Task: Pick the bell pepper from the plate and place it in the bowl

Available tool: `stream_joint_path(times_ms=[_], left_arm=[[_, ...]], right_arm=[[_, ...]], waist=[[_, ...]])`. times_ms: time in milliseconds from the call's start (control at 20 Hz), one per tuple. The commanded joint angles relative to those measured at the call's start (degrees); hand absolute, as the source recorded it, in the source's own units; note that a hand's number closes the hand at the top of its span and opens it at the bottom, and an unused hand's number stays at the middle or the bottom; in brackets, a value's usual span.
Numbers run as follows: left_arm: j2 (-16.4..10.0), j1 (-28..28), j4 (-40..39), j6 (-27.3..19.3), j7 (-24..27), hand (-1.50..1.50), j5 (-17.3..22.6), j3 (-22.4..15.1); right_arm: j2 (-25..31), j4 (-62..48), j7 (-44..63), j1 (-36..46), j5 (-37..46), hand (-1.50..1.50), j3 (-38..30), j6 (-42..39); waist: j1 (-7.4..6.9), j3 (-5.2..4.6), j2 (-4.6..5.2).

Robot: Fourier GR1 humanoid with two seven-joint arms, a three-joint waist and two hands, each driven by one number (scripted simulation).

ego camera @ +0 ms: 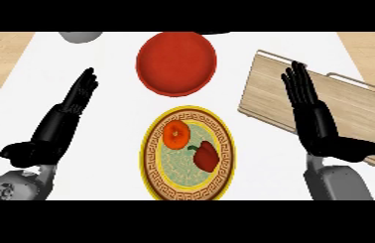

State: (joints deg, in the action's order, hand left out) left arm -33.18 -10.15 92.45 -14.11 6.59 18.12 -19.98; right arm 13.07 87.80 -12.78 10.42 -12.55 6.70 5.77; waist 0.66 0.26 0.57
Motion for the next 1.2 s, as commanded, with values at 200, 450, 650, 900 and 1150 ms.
stream_joint_path(times_ms=[200,450,650,900,1150], left_arm=[[6.25,-0.77,-2.43,-4.18,-3.88,0.00,0.09,-1.62],[9.87,1.05,-6.17,-5.67,-3.12,0.00,1.30,-0.30],[11.57,0.62,-4.19,-7.45,-6.58,0.00,-0.58,-1.46],[13.19,1.77,-7.43,-5.36,-3.54,0.00,-2.65,0.18],[12.70,-2.01,-5.32,-6.20,-9.74,0.00,-2.49,1.58]], right_arm=[[4.84,-1.63,6.76,1.44,13.16,1.50,24.35,-15.32],[-5.17,-1.37,-3.48,-6.31,26.89,-1.50,25.93,7.39],[-4.16,0.94,-16.02,-13.56,20.86,-1.50,27.70,2.26],[-0.22,15.17,-7.91,-14.18,26.37,-1.50,26.98,3.76],[1.13,22.20,10.52,-11.35,35.51,-1.50,26.46,5.43]], waist=[[-3.73,-0.57,-0.10],[-0.29,-0.24,-0.54],[-0.36,-0.21,-0.65],[-0.34,-0.29,-0.70],[-0.19,-0.30,-0.79]])
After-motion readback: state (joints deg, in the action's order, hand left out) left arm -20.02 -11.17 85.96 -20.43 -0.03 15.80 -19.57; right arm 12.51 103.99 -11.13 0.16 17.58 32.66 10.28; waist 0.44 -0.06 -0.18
